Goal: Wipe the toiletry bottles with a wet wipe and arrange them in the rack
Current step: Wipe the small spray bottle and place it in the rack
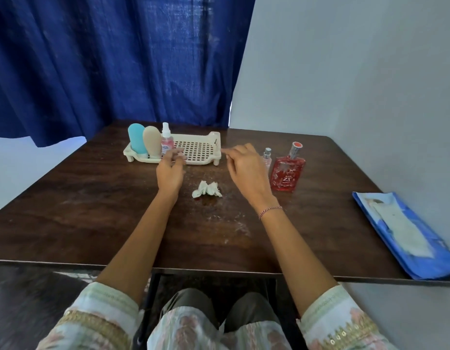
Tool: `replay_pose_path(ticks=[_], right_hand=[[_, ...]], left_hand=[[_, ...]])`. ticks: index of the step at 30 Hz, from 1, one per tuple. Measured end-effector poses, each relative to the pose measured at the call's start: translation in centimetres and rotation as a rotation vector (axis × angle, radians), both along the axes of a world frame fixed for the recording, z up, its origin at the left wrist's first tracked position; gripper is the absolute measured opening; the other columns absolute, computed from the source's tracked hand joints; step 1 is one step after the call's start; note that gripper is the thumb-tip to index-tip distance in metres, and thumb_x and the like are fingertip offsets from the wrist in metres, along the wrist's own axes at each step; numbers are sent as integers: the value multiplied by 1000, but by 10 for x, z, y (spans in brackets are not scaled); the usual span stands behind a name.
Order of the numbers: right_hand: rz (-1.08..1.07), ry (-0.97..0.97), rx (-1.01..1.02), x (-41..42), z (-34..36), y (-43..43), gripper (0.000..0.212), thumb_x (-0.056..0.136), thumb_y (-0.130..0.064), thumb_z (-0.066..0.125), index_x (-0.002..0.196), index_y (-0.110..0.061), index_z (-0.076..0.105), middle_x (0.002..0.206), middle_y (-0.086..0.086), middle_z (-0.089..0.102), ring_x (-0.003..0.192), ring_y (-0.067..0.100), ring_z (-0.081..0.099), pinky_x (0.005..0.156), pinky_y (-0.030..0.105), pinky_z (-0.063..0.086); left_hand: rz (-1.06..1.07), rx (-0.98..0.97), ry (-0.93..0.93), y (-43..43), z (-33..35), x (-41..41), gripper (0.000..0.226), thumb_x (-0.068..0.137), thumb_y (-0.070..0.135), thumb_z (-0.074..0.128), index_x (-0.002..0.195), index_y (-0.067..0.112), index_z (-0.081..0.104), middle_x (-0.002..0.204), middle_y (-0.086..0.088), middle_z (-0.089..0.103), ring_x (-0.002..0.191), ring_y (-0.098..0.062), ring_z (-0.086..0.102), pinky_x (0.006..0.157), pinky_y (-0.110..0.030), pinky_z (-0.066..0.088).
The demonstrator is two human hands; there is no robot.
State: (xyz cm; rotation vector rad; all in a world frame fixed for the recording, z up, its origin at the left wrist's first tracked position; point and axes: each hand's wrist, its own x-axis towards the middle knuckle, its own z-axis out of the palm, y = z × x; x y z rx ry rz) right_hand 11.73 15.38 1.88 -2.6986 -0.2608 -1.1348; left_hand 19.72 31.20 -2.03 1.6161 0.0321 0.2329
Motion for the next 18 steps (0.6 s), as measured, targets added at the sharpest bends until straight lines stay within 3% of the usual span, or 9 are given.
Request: replay_pose_path(ticks=[3, 7, 11, 15, 18], right_hand=[[-71, -68, -10, -11, 11, -18, 25, 87, -3, 60, 110, -7, 68, 94, 6, 70, 88, 22, 57, 74, 33, 50], [-203, -16, 13, -22, 22, -53, 37, 81, 2, 64, 117, 1, 63, 108, 14, 66, 104, 30, 53, 88, 37, 48], [-283, 75, -6, -22, 21, -71, 46, 81, 7, 61, 126, 1, 56, 122, 14, 61, 117, 29, 47, 97, 35, 44], [-296, 122, 8, -23, 14, -73, 45, 87, 6, 52, 132, 1, 49, 125, 16, 58, 118, 30, 48, 98, 34, 38], [-301, 120, 24, -24, 9, -75, 41, 88, 2, 51, 130, 1, 51, 121, 18, 60, 114, 32, 51, 95, 36, 41]], left_hand=[[-104, -11, -32, -15, 14, -4, 26, 99, 18, 46, 121, 17, 59, 109, -3, 67, 98, -13, 64, 83, -32, 55], [-259, 20, -84, -55, 27, -21, 23, 99, 12, 47, 116, 13, 62, 110, -8, 66, 95, -13, 64, 72, -21, 54], [-422, -64, -48, -92, 44, -37, 29, 97, 4, 47, 126, 4, 53, 115, -11, 63, 100, -16, 64, 82, -24, 56], [-521, 70, -71, -118, 49, -47, 36, 95, 4, 51, 132, 6, 49, 119, -5, 61, 109, -16, 61, 90, -29, 53], [-546, 164, -47, -128, 47, -49, 44, 93, -3, 51, 135, 6, 46, 116, -5, 62, 94, -12, 64, 70, -22, 58]])
